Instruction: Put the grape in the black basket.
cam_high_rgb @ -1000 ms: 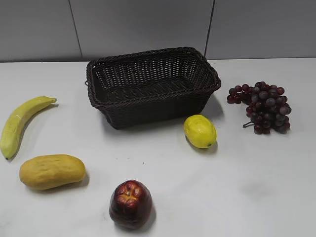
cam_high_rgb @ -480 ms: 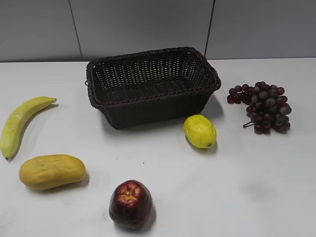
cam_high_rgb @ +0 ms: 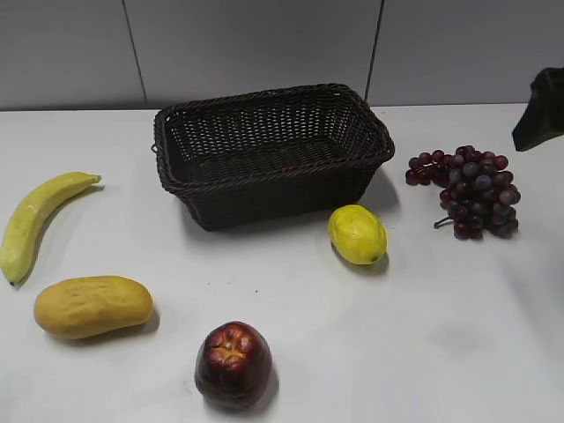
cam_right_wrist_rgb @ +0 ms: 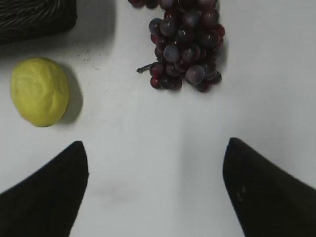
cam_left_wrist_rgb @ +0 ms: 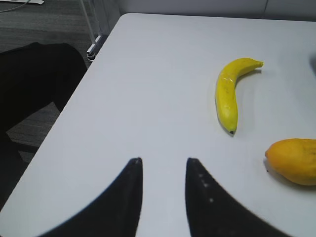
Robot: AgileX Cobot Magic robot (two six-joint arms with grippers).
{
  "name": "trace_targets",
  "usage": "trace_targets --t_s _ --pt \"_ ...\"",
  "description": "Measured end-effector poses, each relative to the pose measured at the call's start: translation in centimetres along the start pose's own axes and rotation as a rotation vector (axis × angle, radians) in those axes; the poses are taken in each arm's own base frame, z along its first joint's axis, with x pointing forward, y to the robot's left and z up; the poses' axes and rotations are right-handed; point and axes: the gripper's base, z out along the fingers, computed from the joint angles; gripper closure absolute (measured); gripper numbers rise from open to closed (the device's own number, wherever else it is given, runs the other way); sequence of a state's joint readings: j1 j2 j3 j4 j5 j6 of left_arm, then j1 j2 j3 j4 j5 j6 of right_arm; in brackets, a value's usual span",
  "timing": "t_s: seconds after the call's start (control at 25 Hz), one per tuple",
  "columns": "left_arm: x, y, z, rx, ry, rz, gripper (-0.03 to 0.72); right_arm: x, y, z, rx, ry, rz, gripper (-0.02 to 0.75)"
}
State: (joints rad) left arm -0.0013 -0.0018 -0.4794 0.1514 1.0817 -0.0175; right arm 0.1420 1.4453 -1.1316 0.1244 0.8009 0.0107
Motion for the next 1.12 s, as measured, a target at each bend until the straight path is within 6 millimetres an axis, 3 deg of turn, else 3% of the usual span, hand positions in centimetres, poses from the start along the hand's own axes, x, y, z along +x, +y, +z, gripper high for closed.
trace_targets --t_s 0.32,0.56,0.92,1.12 --pt "0.0 0.0 0.0 0.000 0.000 0.000 0.452 -4.6 -0.4 7.0 0.029 0.069 -0.018 0.102" --pt "0.0 0.0 0.0 0.000 0.000 0.000 0.452 -6.4 -1.2 11.8 0.077 0.128 -0.013 0.106" --pt "0.0 0.0 0.0 0.000 0.000 0.000 0.452 -5.0 -2.3 17.7 0.130 0.249 0.027 0.113" --pt "0.0 0.0 0.0 0.000 0.000 0.000 0.452 -4.1 -2.5 19.8 0.135 0.292 0.032 0.118"
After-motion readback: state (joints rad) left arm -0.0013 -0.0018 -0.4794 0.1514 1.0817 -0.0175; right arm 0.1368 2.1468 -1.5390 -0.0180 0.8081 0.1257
